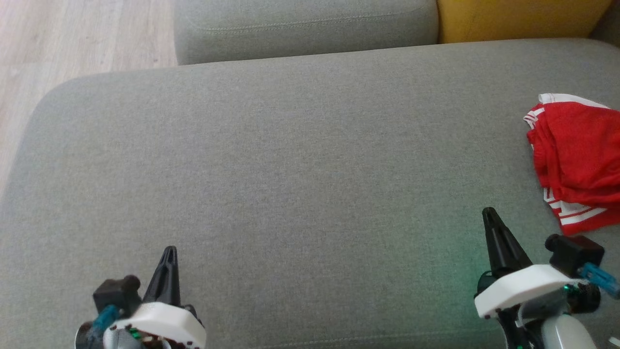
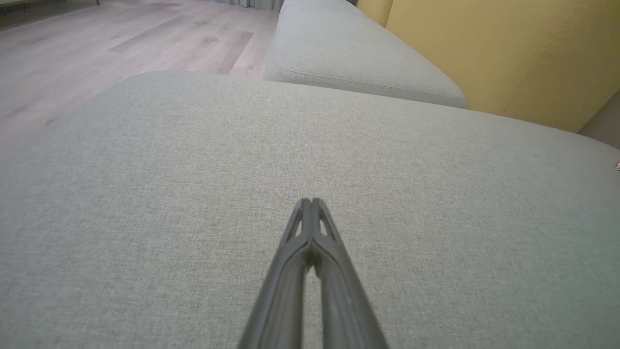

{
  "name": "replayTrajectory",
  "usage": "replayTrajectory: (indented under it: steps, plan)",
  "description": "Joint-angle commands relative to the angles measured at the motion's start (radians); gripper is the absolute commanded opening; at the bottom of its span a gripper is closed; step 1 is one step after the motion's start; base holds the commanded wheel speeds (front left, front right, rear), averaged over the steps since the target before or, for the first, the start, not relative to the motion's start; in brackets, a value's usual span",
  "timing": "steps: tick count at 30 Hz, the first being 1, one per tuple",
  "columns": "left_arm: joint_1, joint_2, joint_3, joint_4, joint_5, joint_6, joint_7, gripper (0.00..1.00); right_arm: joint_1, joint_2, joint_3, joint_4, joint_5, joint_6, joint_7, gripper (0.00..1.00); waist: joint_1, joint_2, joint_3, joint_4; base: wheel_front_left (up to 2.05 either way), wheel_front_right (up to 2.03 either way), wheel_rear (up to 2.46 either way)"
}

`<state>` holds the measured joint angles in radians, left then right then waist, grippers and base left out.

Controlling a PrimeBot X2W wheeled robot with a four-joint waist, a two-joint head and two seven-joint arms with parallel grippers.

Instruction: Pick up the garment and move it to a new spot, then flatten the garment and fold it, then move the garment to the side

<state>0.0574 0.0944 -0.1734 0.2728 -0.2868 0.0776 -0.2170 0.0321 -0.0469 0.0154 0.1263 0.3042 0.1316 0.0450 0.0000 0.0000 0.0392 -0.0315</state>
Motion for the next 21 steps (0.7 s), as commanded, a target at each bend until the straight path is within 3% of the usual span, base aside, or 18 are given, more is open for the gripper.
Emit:
replayTrajectory:
  steps: [1, 21]
  plan:
    - [-0.047, 0.005, 0.026, -0.031, -0.035, -0.01, 0.008, 0.0, -0.043, -0.009, -0.006, -0.027, 0.039, 0.0, -0.001, 0.0, 0.0, 0.0, -0.001, 0.0, 0.0, 0.0, 0.0]
    - [-0.068, -0.004, 0.072, -0.031, -0.259, -0.044, 0.064, 0.0, -0.059, -0.016, -0.016, -0.002, 0.269, 0.0, 0.002, 0.0, 0.0, 0.0, -0.007, 0.006, 0.0, 0.0, 0.0]
